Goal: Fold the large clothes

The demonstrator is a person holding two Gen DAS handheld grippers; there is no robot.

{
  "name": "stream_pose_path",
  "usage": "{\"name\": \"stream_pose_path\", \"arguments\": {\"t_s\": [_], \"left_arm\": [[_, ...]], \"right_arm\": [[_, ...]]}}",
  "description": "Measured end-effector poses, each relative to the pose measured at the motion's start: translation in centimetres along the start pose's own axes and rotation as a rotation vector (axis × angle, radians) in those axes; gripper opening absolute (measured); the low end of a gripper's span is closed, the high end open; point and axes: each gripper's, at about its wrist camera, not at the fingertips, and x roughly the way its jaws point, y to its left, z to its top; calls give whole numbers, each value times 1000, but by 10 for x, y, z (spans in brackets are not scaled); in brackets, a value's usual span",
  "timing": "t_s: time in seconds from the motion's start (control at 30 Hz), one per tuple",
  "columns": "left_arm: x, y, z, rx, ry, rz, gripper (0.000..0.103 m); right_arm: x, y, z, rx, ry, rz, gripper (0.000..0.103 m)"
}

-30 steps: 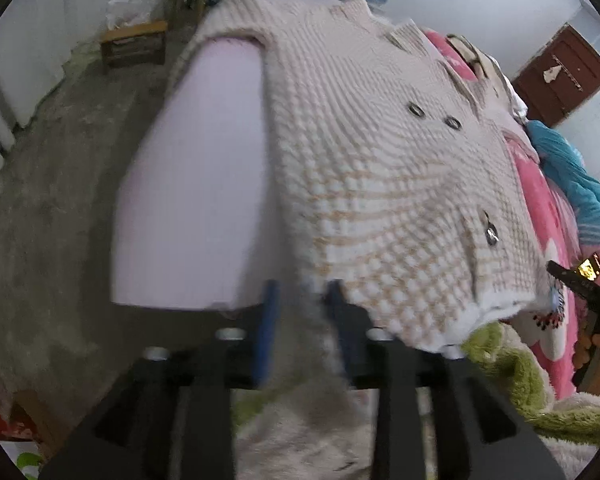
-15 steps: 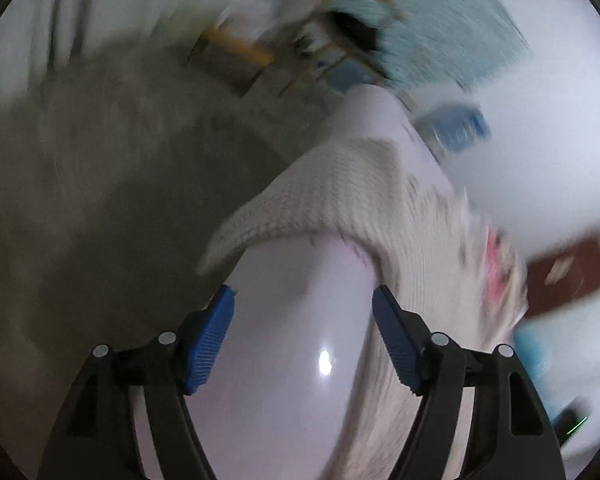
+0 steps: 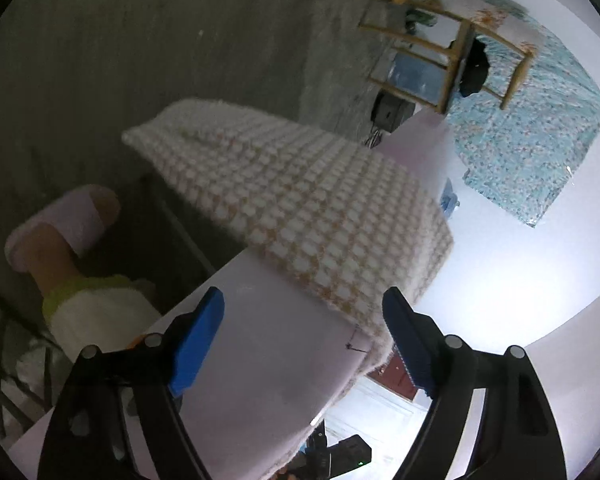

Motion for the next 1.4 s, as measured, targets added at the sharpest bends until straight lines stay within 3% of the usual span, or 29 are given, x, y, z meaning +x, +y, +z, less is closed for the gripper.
{"name": "stream_pose_path", "arguments": {"t_s": [0.13,0.5,0.67,0.73,0.83,0.9,1.03,1.1,1.17,1.23,1.33,1.4], "left_arm": [[15,7,6,-67,34,4,82],[41,32,45,-220,6,-70,81],[42,24,47,-219,-38,-79,45],[31,13,49,-172,-112,-45,22],[7,-17,44,0,-246,47,12],[-15,-59,28,192,-379,140,12],[-39,-162,-45,646,-610,309,11],[-31,-222,-113,967,-684,360,11],[-12,-253,-169,1184,-688,378,11],[14,-270,-220,1362,-644,384,12],[75,-270,-297,1616,-498,428,12],[113,-255,-324,1692,-371,438,14]], "right_arm": [[-6,-6,-1,23,-15,-24,74],[12,-24,18,93,-31,-67,74],[10,-25,22,107,-56,-98,74],[8,-26,25,114,-66,-105,74],[2,-28,28,122,-90,-124,74],[-6,-31,29,131,-114,-143,74],[-17,-41,28,163,-140,-161,74],[-23,-47,23,179,-156,-173,74],[-28,-52,18,195,-168,-176,74],[-31,-55,11,204,-167,-170,74],[-35,-53,1,195,-166,-180,74],[-39,-57,-6,200,-170,-166,74]]}}
